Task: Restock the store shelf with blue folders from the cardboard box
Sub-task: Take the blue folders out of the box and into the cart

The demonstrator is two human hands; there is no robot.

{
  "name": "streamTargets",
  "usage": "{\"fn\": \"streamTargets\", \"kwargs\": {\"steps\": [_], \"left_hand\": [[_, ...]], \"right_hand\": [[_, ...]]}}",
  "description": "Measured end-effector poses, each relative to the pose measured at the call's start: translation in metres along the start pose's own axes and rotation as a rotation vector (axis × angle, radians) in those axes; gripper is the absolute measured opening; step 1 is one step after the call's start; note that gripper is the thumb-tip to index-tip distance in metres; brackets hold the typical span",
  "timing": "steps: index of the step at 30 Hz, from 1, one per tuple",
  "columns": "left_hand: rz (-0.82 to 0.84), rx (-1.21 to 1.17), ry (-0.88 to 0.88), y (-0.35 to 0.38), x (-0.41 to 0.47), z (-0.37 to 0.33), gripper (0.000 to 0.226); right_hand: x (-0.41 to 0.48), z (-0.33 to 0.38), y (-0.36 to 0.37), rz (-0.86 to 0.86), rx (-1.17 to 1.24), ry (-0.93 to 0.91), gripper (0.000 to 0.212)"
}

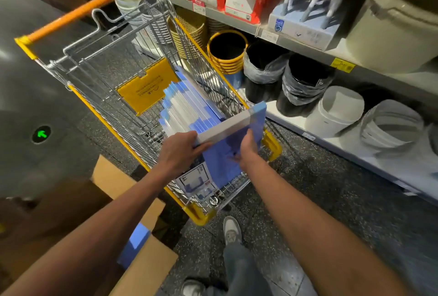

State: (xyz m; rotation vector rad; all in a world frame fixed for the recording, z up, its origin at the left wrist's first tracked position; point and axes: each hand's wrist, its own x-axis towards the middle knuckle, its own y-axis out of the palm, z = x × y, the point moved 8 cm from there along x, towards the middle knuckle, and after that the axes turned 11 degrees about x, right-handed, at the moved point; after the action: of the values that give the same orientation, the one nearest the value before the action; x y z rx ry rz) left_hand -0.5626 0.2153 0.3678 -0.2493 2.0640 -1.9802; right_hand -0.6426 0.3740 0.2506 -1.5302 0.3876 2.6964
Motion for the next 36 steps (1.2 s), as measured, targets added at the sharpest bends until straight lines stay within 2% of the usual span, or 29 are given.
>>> {"fn": "streamTargets", "kwargs": {"steps": [6, 9, 11, 14, 16, 20, 24, 31, 36], "left_hand": [[0.079, -0.048, -0.044, 0.053, -0.015, 0.005, 0.068], [0.068, -0.029, -0.027, 0.066, -0.017, -0.003, 0.053], [0.037, -0.024, -0.014, 0.069, -0.011, -0.002, 0.052], [0.032, -0.006, 0.012, 0.078, 0.001, 0.008, 0.056], [0.03, -0.003, 0.006, 0.081, 0.003, 0.014, 0.052], [-0.012, -0.026, -0.065, 0.078, -0.003, 0.015, 0.048], [0.036, -0.125, -0.078, 0.09, -0.008, 0.009, 0.043], [0.212, -0.188, 0.051, 0.135, -0.021, -0.008, 0.036], [0.192, -0.171, 0.109, 0.141, -0.025, -0.012, 0.032]], "right_hand": [[0.017, -0.014, -0.008, 0.052, -0.059, -0.036, 0.067], [0.018, -0.004, -0.012, -0.022, -0.175, -0.183, 0.074], [0.018, 0.001, -0.009, -0.019, -0.22, -0.244, 0.075], [0.026, 0.0, -0.003, -0.056, -0.276, -0.279, 0.1], [0.029, -0.002, 0.006, -0.068, -0.276, -0.291, 0.105], [0.031, 0.006, 0.03, -0.109, -0.316, -0.326, 0.097], [0.036, 0.007, 0.032, -0.138, -0.344, -0.337, 0.056], [0.05, -0.018, 0.004, -0.13, -0.291, -0.272, 0.062], [0.063, -0.031, -0.008, -0.157, -0.381, -0.227, 0.055]]}}
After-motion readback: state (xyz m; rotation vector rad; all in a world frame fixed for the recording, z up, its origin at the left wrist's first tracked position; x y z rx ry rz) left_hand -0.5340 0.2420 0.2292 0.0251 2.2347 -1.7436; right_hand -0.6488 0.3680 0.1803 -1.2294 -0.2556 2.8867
